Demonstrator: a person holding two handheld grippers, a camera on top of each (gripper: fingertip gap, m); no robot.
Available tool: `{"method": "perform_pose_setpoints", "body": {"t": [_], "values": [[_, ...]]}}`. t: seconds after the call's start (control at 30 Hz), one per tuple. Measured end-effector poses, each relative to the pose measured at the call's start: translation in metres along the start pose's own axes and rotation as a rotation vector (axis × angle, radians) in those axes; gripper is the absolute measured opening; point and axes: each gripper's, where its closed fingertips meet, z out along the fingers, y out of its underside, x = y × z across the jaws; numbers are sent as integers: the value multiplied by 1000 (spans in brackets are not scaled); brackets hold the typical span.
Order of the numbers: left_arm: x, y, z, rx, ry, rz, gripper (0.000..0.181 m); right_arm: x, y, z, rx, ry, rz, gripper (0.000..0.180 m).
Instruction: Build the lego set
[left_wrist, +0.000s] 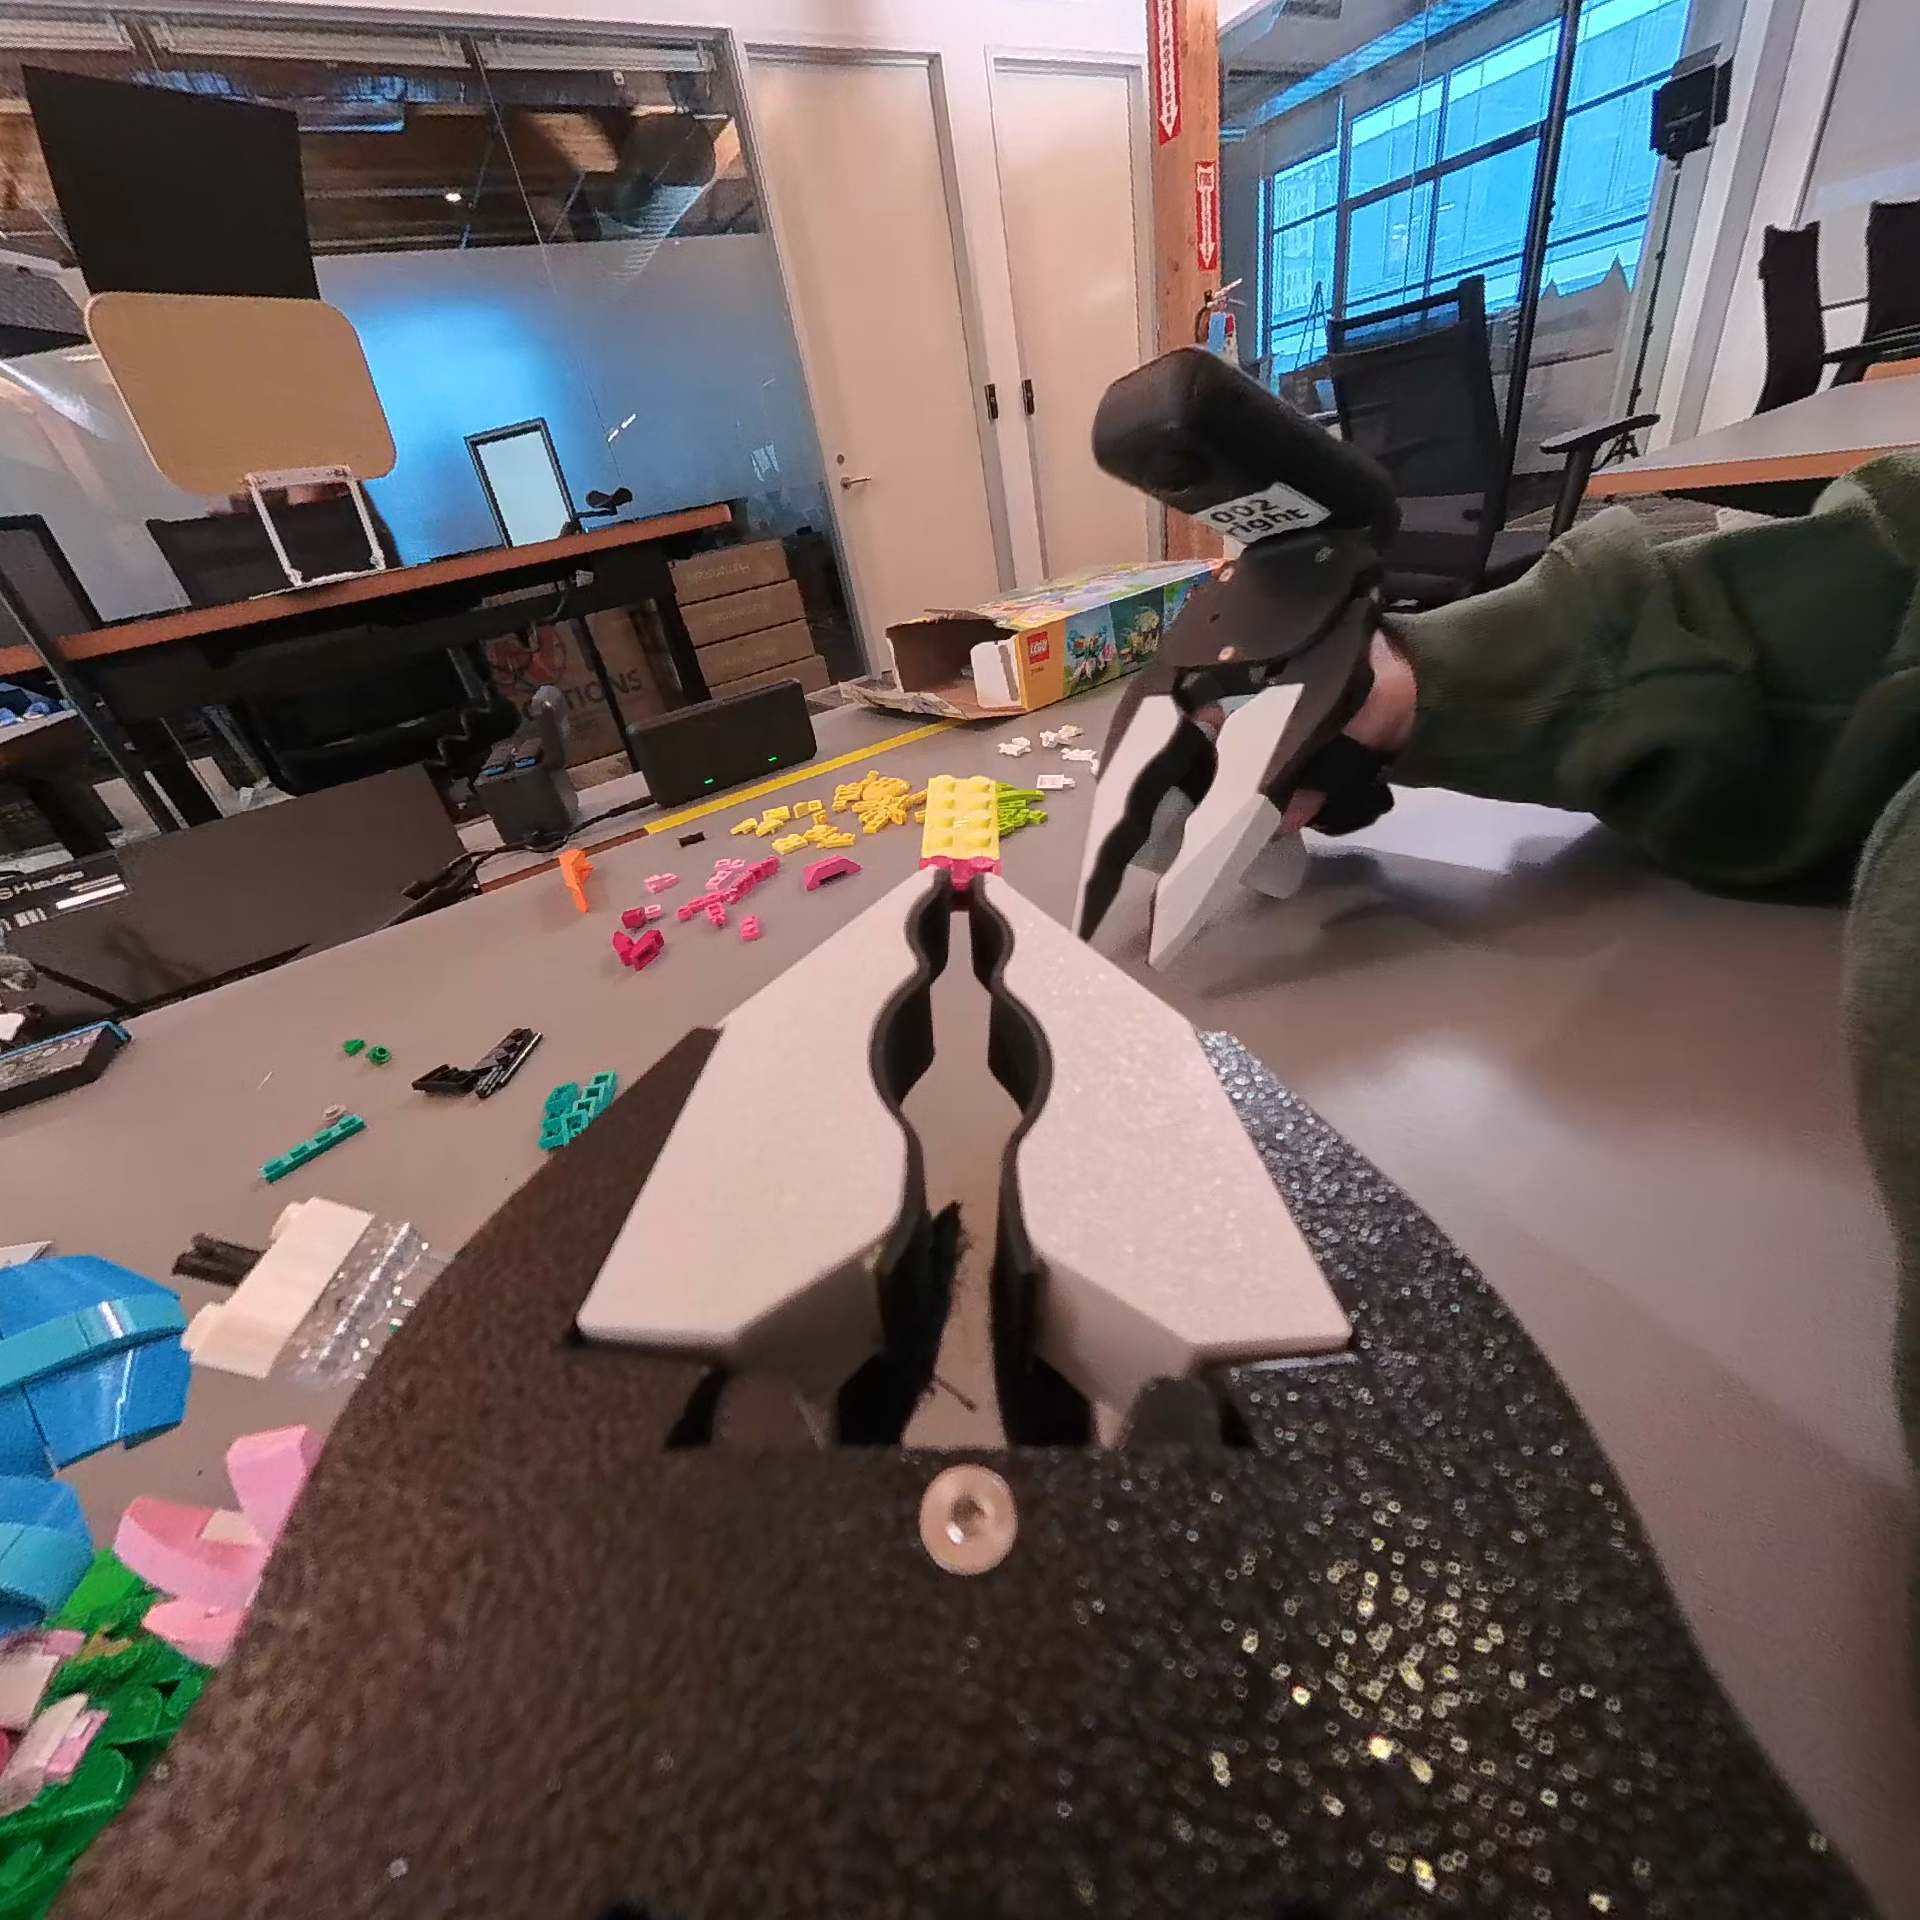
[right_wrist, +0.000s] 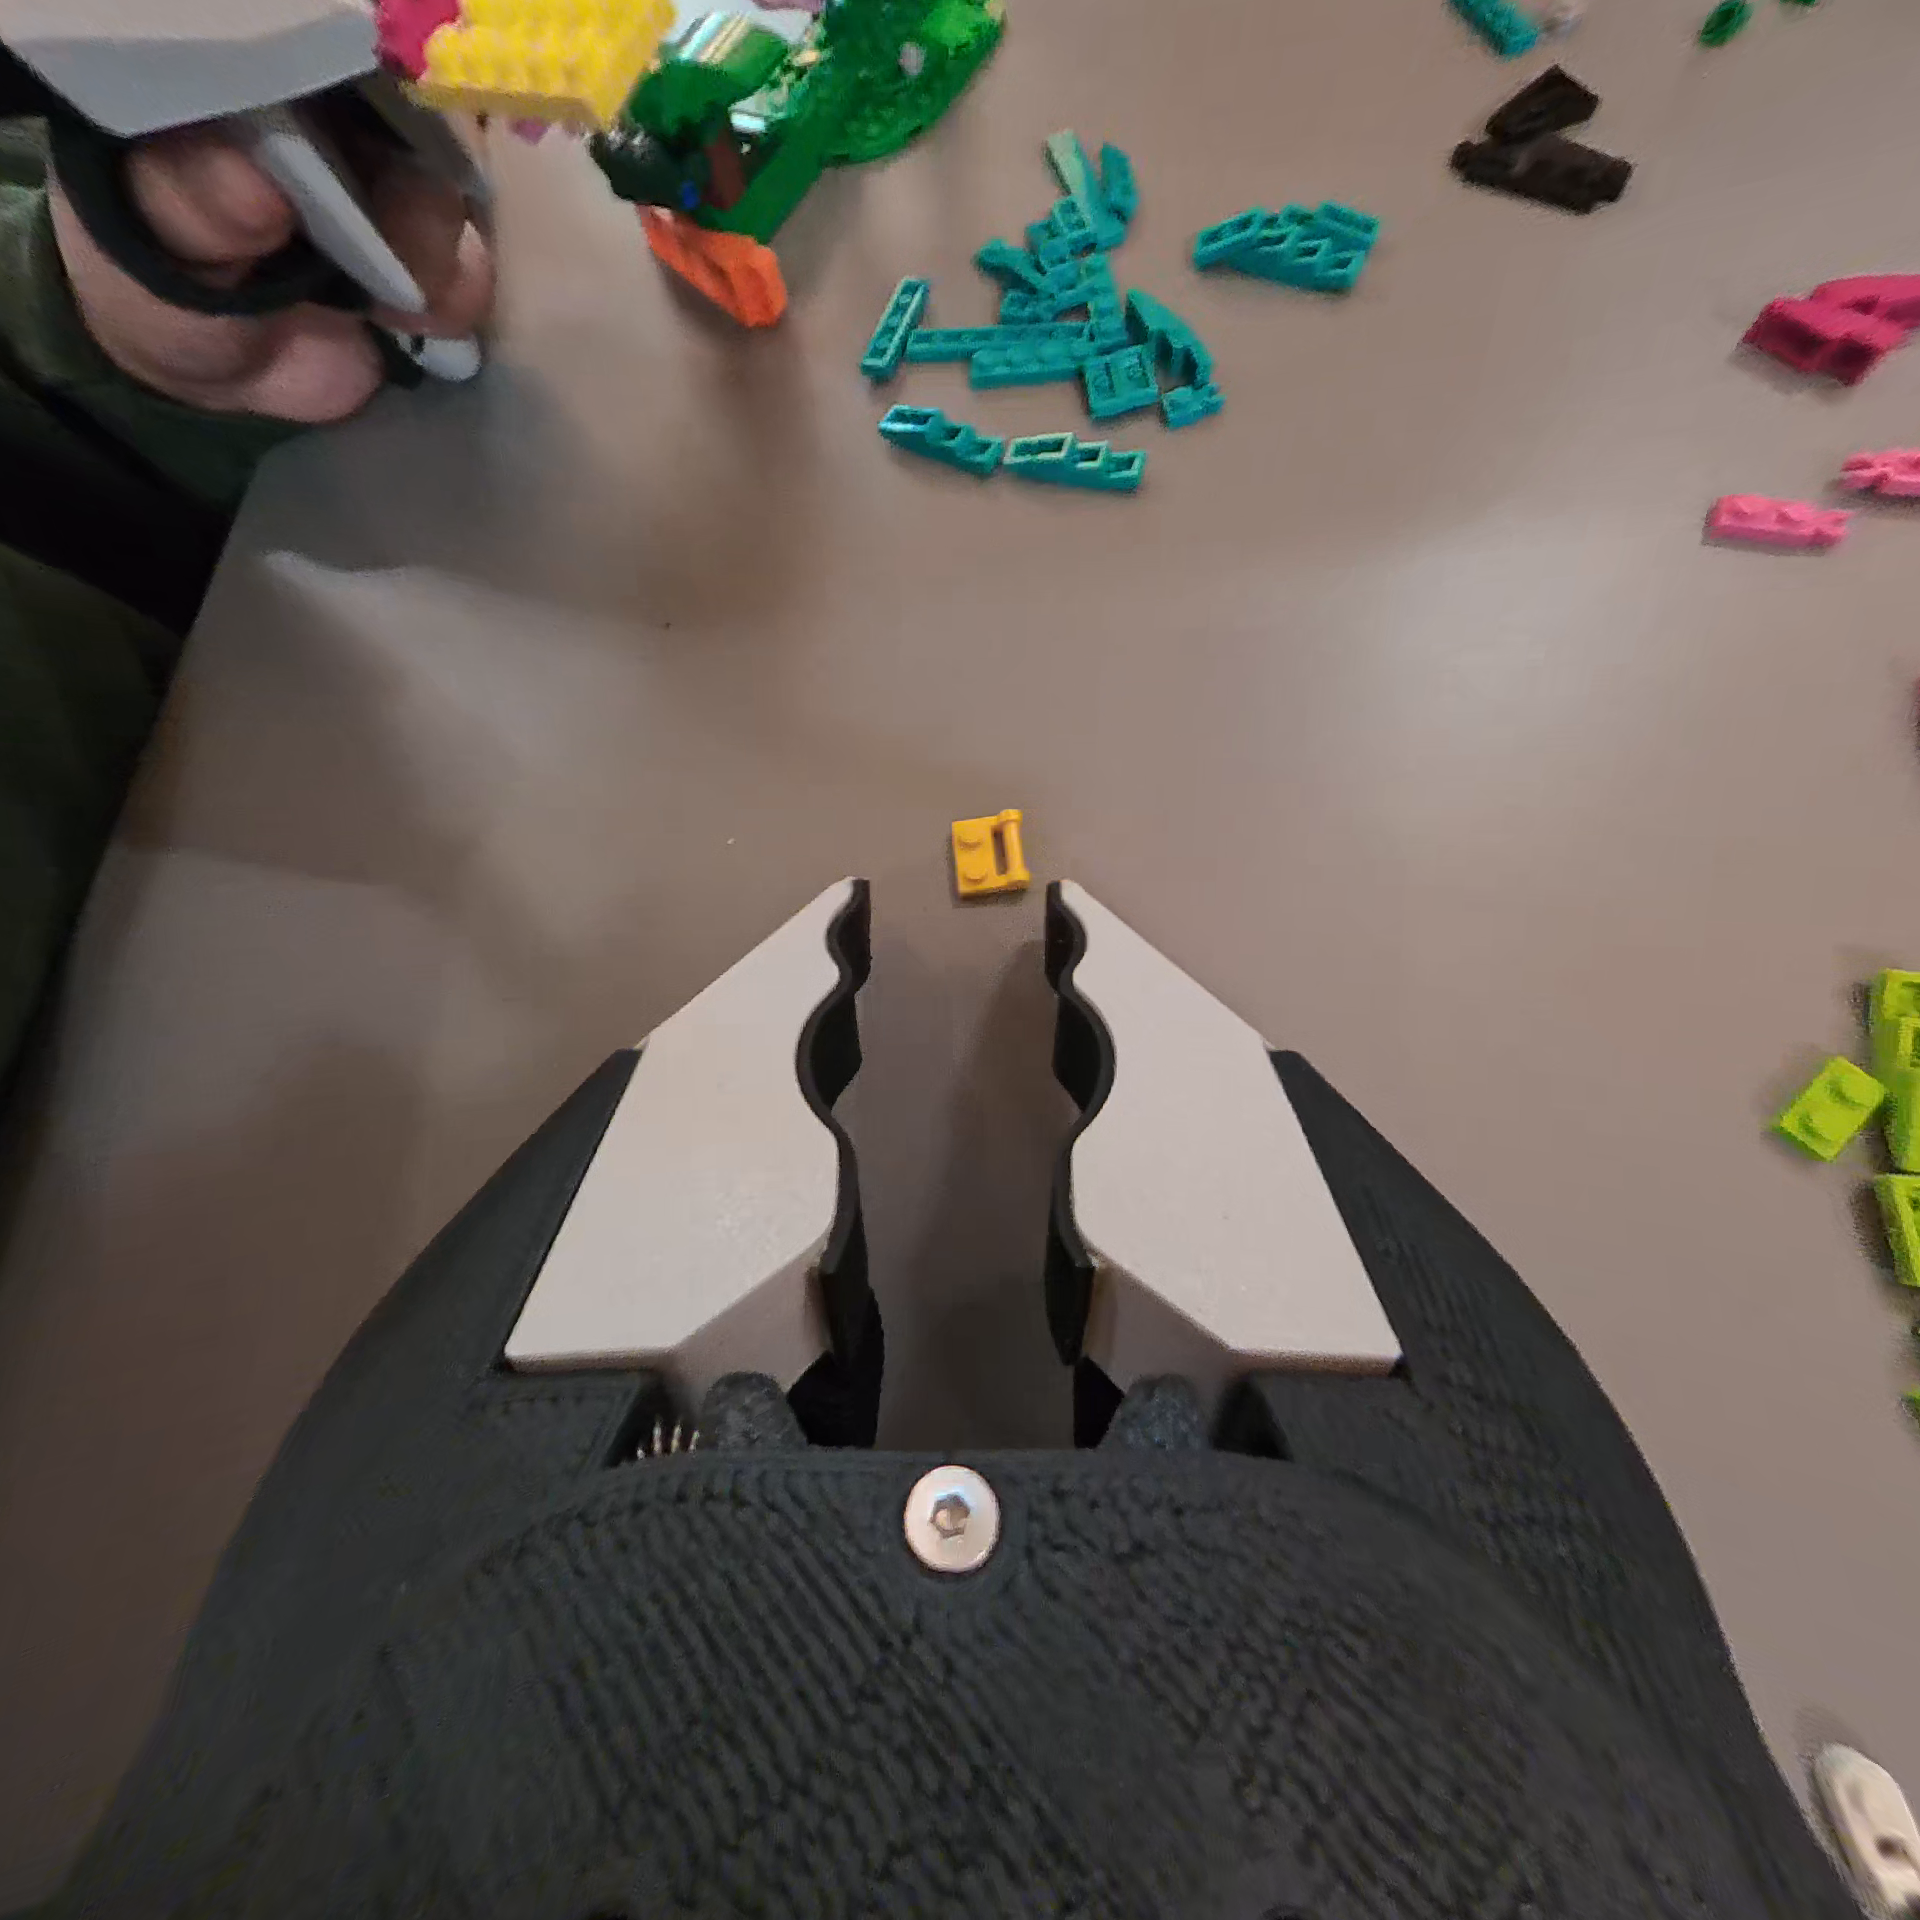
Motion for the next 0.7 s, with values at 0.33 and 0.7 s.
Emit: {"method": "perform_pose_setpoints", "body": {"t": [0.33, 0.7], "values": [[-1, 0, 0, 3, -3, -7, 1, -5, -1, 12, -45, -62, -53, 37], [-1, 0, 0, 2, -1, -9, 1, -15, -5, 7, -6, -144, -186, 31]]}}
